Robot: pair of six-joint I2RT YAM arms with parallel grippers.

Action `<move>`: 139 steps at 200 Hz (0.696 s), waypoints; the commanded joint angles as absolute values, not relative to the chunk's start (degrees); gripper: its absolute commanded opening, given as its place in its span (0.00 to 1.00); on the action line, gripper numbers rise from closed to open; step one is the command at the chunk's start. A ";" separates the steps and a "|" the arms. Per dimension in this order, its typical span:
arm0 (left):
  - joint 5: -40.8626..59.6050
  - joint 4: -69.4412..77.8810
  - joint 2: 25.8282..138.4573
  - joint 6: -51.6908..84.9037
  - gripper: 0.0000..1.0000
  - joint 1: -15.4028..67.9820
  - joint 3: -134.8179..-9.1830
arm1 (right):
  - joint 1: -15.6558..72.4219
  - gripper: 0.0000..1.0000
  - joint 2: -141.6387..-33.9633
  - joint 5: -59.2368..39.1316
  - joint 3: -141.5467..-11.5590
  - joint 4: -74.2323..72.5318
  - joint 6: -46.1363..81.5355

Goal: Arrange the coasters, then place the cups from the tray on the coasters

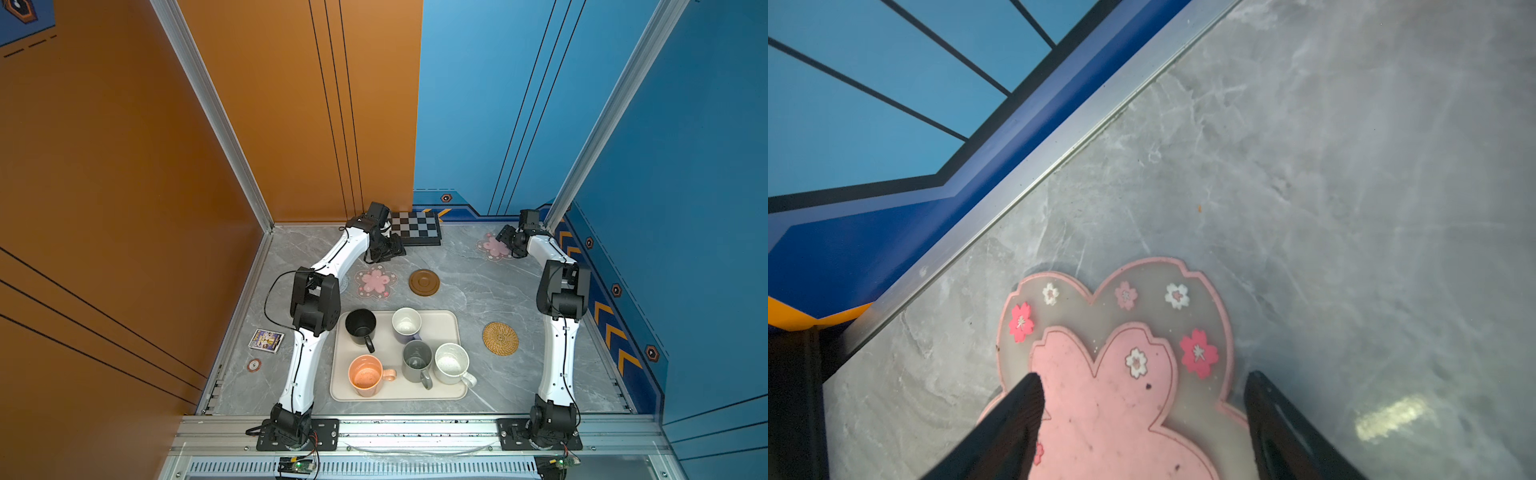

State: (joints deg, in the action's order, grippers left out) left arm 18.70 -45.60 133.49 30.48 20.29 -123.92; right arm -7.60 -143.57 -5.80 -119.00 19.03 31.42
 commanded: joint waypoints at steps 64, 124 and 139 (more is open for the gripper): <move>19.73 -43.97 126.31 30.87 0.62 19.85 -117.83 | -5.72 0.76 -140.04 -12.03 -115.02 31.07 31.25; 19.60 -43.36 123.06 30.76 0.62 19.70 -114.20 | -4.17 0.76 -134.31 -12.37 -106.48 32.86 29.41; 19.53 -43.32 122.79 30.72 0.62 19.76 -113.93 | -4.09 0.76 -133.44 -12.48 -105.66 33.00 28.78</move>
State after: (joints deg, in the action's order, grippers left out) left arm 18.70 -43.44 124.79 30.92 20.29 -115.15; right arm -4.49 -134.91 -11.25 -108.44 27.27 30.28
